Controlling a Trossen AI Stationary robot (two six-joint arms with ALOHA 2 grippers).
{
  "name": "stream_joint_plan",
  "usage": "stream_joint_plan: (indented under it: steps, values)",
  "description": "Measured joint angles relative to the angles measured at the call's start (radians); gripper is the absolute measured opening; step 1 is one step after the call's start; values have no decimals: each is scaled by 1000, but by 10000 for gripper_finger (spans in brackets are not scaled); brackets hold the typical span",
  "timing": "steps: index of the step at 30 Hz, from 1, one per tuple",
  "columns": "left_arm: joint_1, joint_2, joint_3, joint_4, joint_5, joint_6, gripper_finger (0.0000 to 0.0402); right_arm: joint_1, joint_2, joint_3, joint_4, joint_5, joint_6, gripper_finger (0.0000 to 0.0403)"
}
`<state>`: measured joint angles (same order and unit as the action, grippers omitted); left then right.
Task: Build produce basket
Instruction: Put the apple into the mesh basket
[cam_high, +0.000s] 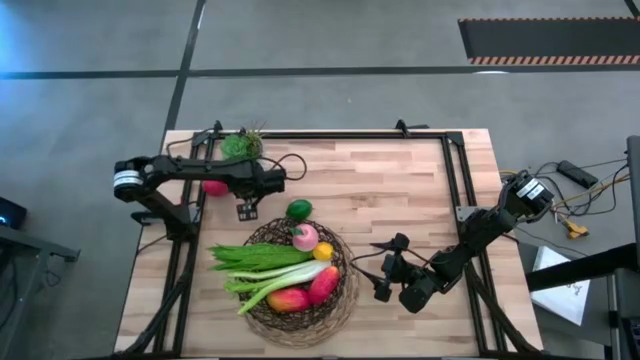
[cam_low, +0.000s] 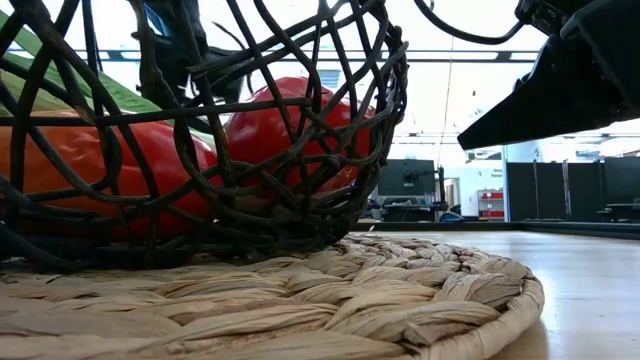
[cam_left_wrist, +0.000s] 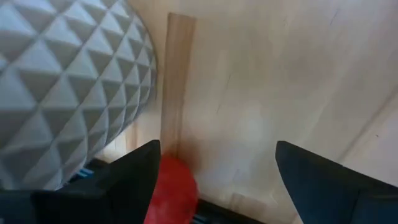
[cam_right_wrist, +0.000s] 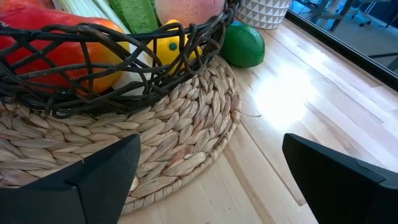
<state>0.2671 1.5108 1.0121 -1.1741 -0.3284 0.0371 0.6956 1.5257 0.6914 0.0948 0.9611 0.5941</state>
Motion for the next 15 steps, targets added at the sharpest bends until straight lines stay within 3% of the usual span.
stream_joint_plan:
  steps: [9, 15]
  values:
    - [1, -225, -41, -23, -11, -117, 300, 0, 0, 0, 0, -3, 0, 384]
    - [28, -390, -134, -49, -51, -267, 300, 0, 0, 0, 0, -3, 0, 384]
